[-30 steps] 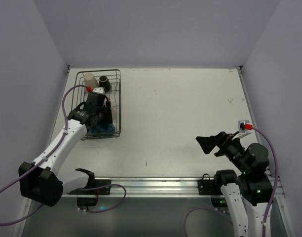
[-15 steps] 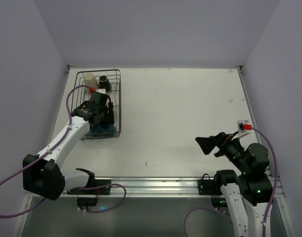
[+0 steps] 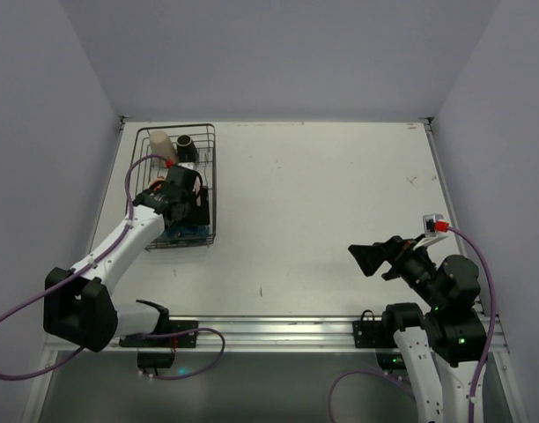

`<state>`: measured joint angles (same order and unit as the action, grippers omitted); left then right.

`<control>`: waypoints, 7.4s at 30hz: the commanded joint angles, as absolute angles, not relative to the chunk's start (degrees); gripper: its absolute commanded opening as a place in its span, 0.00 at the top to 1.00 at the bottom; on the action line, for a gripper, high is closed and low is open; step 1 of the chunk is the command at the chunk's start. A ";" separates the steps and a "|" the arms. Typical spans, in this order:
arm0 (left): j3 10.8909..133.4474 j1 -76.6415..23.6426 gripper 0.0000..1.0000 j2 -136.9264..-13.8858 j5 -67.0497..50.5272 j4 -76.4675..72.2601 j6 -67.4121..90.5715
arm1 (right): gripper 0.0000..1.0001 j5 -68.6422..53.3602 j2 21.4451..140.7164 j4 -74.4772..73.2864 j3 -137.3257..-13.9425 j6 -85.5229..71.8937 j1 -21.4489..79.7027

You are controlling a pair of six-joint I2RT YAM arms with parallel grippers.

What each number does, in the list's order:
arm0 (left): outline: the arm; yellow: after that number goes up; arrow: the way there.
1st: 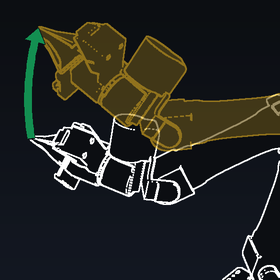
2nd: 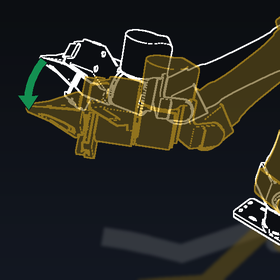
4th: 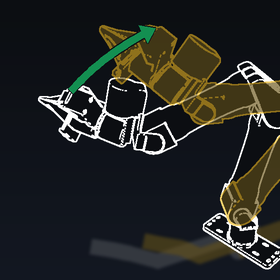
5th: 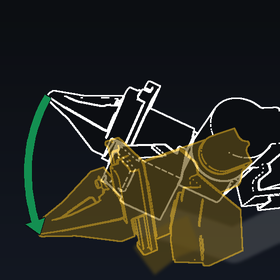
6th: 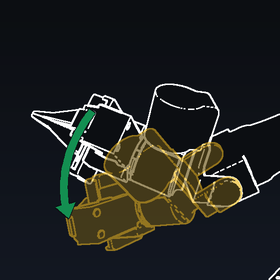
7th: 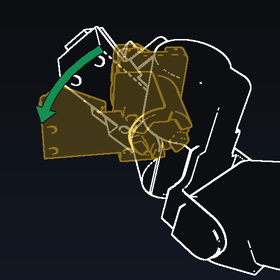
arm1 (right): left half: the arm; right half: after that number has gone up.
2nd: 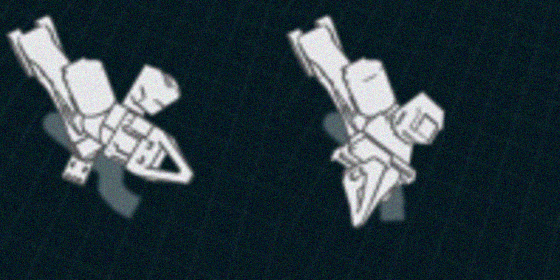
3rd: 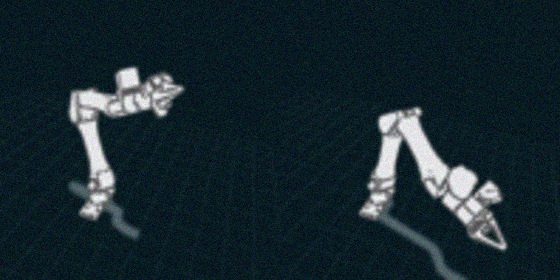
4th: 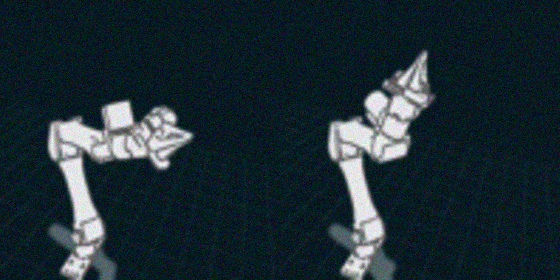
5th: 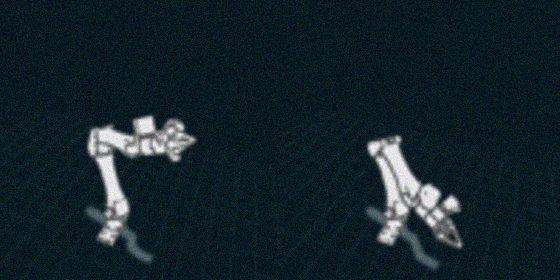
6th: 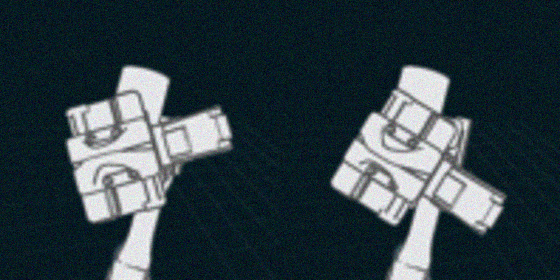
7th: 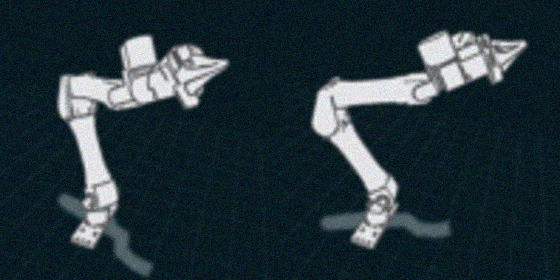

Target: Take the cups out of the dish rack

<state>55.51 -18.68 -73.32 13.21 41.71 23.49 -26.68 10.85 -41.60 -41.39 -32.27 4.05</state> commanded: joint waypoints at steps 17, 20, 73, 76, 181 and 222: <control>55.90 -19.42 0.19 -76.90 13.89 41.13 23.38 | 0.01 -28.30 11.42 -40.69 -41.48 -31.46 3.78; 55.55 -19.51 0.26 -77.96 13.80 40.70 23.55 | 0.01 -28.21 11.43 -40.69 -41.40 -31.55 3.78; 69.59 -19.51 1.00 -65.66 11.60 46.58 27.16 | 0.01 -43.50 23.19 -16.72 -32.97 -42.79 3.78; 72.33 -19.51 1.00 -65.13 10.29 47.55 27.07 | 0.01 -46.65 28.10 -7.14 -31.30 -47.36 3.95; 70.49 -19.69 1.00 -56.16 -29.35 26.99 34.63 | 0.52 -45.44 90.27 95.80 -51.86 -88.94 36.56; 58.89 -16.35 0.00 -53.26 -45.18 7.30 43.24 | 1.00 -49.39 84.90 95.54 -50.27 -89.73 35.95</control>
<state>58.85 -16.62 -54.39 -43.20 11.27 42.48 -49.78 86.94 72.40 -49.12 -89.38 35.64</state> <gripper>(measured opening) 0.995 0.178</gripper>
